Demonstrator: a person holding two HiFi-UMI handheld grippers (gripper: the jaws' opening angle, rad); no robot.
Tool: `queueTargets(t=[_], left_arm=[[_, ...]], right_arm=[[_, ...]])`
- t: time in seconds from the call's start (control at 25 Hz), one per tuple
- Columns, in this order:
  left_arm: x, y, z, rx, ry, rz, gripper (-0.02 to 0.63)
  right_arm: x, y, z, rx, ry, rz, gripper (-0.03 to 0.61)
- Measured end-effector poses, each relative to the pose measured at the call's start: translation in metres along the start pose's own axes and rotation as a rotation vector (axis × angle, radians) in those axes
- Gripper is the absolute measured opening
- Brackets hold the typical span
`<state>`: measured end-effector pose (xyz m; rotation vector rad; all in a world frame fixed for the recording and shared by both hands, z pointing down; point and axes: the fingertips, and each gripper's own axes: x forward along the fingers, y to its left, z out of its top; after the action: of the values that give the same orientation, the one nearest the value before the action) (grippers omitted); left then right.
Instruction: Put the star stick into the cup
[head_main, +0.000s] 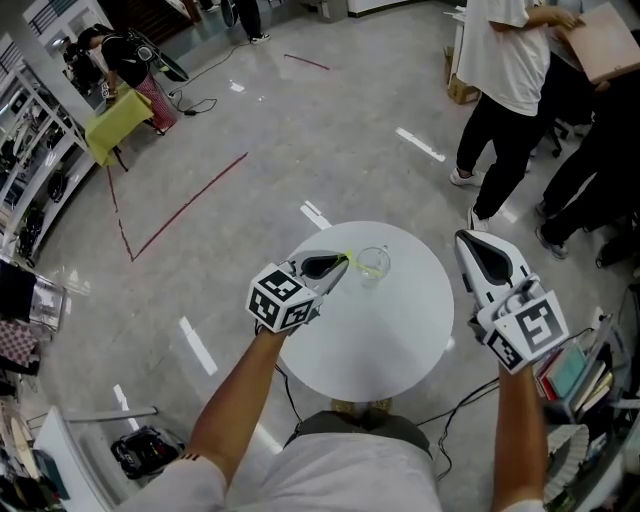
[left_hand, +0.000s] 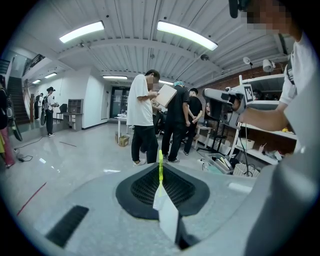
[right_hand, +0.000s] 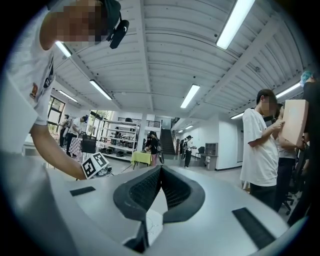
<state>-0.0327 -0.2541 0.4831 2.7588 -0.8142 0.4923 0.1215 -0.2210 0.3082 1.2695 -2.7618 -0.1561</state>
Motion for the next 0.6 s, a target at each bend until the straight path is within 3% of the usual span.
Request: queueTargets(t=[0.6], left_arm=[[0.004,0.021,-0.003,-0.018,0.004,0.052,0.031]], right_arm=[[-0.001,-0.008,-0.009,0.014,0.008,0.003,0.011]])
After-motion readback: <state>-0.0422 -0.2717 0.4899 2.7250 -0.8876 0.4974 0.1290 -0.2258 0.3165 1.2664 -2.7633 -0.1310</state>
